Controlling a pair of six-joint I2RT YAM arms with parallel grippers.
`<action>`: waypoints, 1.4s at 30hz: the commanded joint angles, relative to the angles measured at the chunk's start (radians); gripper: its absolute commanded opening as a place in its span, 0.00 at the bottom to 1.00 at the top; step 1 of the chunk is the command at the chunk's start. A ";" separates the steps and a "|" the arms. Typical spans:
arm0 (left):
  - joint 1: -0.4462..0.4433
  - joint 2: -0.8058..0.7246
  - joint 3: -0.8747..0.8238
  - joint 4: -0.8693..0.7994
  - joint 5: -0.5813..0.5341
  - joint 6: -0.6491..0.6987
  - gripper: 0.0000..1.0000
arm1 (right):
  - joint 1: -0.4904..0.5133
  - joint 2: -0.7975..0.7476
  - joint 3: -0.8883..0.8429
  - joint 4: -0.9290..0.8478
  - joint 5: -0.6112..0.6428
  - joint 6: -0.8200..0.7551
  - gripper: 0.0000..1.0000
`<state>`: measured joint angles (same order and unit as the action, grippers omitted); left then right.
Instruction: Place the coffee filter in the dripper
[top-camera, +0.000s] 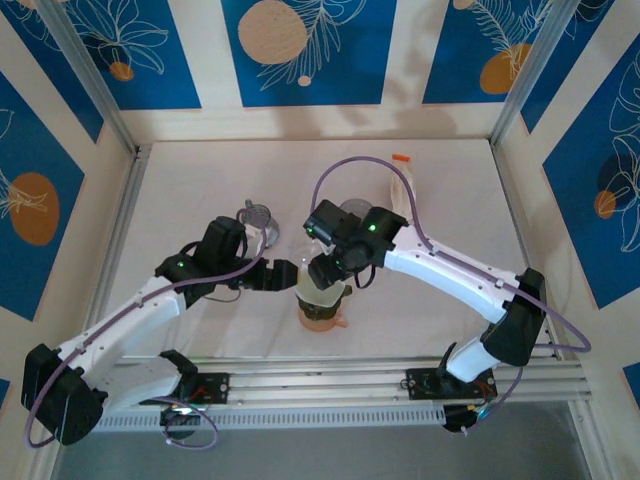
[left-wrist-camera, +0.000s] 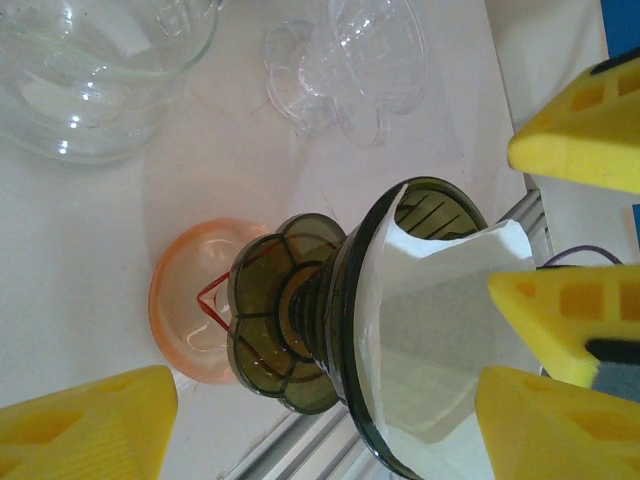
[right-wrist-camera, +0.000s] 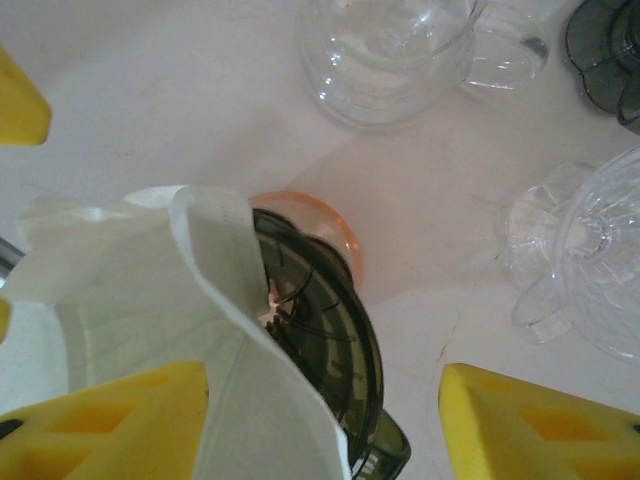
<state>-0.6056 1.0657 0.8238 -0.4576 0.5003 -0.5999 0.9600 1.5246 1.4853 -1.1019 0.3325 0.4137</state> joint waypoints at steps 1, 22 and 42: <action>0.010 0.007 0.013 -0.018 0.034 0.010 0.78 | -0.017 -0.004 -0.014 0.017 0.002 0.039 0.61; 0.010 0.028 0.007 -0.025 0.022 0.009 0.70 | -0.004 -0.049 -0.075 0.068 -0.035 0.050 0.62; 0.009 0.037 -0.038 0.016 0.034 -0.014 0.66 | -0.001 -0.074 -0.142 0.118 0.014 0.101 0.61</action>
<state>-0.6056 1.1038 0.7933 -0.4503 0.5056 -0.6037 0.9516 1.4975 1.3457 -1.0100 0.3431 0.5198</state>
